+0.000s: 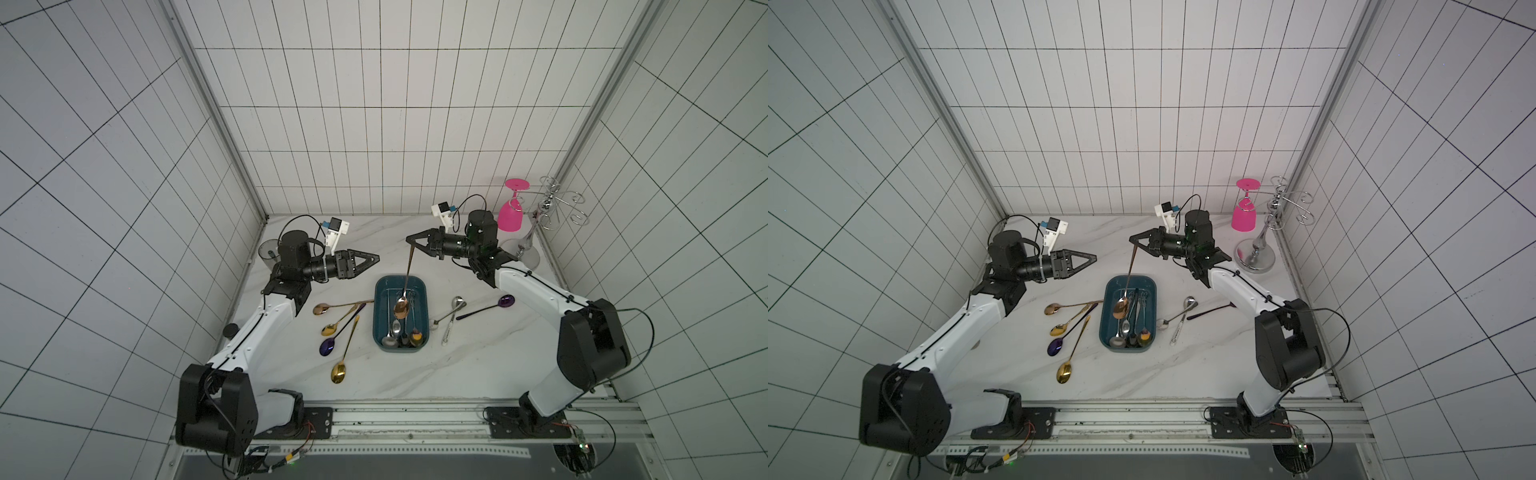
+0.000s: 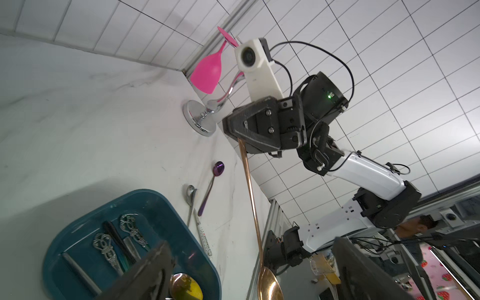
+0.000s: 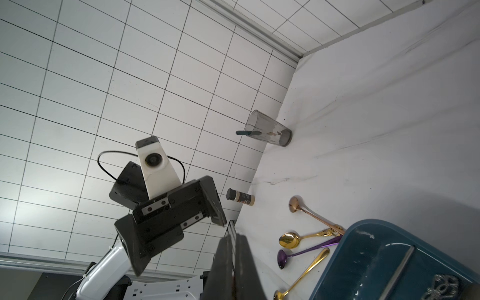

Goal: Put the spoon into the storage box
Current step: Pick up the spoon from the center of the board, then place the spoon in the storage box.

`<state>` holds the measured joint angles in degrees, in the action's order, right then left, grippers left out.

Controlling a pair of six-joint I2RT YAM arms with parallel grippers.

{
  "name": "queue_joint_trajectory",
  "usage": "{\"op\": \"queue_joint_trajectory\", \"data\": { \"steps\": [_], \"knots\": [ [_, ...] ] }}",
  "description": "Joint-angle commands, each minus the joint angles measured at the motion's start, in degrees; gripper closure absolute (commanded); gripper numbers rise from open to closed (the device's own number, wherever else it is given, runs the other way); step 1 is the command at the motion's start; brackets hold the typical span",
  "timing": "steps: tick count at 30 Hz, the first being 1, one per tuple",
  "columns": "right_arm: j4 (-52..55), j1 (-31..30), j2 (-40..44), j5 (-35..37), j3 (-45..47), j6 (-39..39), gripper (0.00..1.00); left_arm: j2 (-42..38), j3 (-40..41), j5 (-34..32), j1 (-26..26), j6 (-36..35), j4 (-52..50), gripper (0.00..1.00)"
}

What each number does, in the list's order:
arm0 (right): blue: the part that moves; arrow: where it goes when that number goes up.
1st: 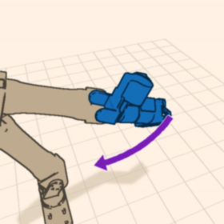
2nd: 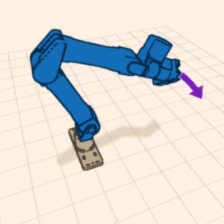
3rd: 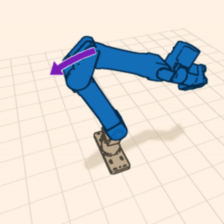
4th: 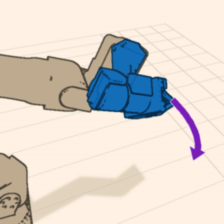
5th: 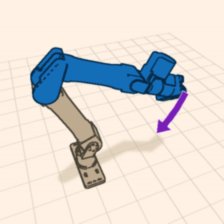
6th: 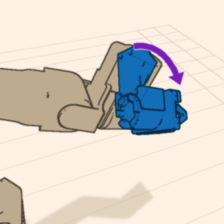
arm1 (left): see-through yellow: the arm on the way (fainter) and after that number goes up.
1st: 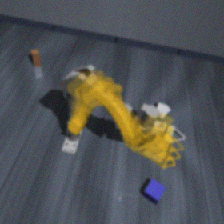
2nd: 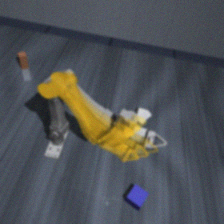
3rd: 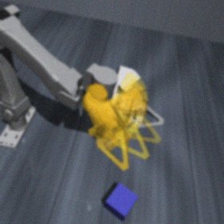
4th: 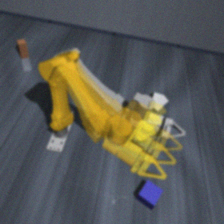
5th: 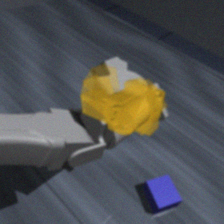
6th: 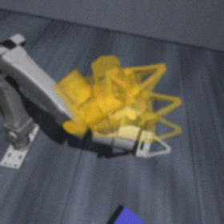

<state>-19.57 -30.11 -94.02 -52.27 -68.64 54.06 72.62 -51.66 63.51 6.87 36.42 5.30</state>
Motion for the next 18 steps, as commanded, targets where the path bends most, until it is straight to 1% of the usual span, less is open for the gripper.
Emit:
{"op": "queue_joint_trajectory", "data": {
  "steps": [1,8,15,18],
  "knots": [
    [2.1,-1.2,-2.7,-0.4,1.5,-7.1,1.00,-1.0,-0.7,-4.8,-2.8,-3.2,-4.6,0.01],
    [3.6,-2.8,-8.5,-0.7,-0.6,-12.6,1.00,-1.4,-2.7,-11.0,-5.6,-9.7,-12.0,0.01],
    [3.6,-5.0,-13.3,0.3,-1.9,-15.4,1.00,-1.2,-5.9,-20.5,-6.7,-17.0,-20.4,0.01],
    [2.7,-5.9,-15.1,0.5,-2.2,-15.7,1.00,-1.3,-6.8,-23.5,-6.9,-19.5,-22.6,0.01]
  ]
}}
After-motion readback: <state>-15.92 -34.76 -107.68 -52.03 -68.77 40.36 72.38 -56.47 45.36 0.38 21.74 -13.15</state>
